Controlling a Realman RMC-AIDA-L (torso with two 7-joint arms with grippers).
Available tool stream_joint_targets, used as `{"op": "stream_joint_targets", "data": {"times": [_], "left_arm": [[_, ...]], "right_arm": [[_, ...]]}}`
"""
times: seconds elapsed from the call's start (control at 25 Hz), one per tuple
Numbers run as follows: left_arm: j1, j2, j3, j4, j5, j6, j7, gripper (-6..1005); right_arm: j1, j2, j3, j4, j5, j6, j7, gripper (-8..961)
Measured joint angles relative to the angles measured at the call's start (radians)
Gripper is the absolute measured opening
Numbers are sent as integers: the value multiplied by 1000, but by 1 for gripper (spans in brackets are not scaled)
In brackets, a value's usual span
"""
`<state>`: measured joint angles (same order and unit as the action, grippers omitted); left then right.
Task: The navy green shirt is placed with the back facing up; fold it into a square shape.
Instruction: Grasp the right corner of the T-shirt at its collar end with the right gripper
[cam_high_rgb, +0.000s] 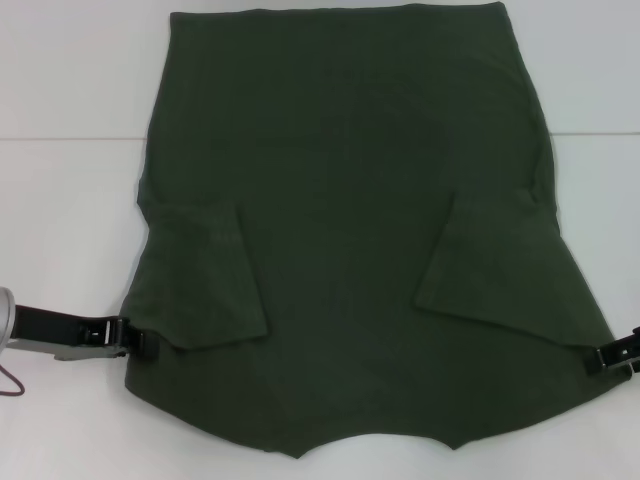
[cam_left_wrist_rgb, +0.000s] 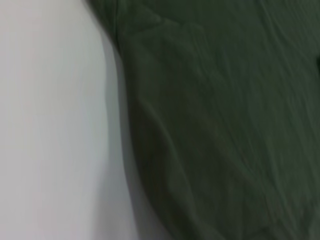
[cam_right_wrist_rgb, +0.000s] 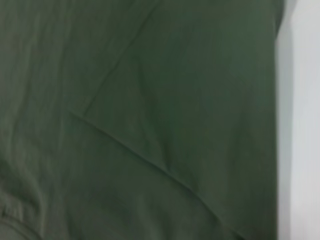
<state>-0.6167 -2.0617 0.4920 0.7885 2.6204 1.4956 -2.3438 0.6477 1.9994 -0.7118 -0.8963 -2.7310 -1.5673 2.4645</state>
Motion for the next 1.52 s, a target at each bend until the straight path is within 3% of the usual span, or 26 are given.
{"op": "stream_joint_targets", "data": {"times": [0.68,1.52], "left_arm": [[-5,1,-1,-2,-1,0,3,40],[-11,3,1,-2,-3,0,3,39]], "right_arm": [[-3,-5,-16,1,-3,8,5,802],[23,13,-23,28,4,1,1,784]]}}
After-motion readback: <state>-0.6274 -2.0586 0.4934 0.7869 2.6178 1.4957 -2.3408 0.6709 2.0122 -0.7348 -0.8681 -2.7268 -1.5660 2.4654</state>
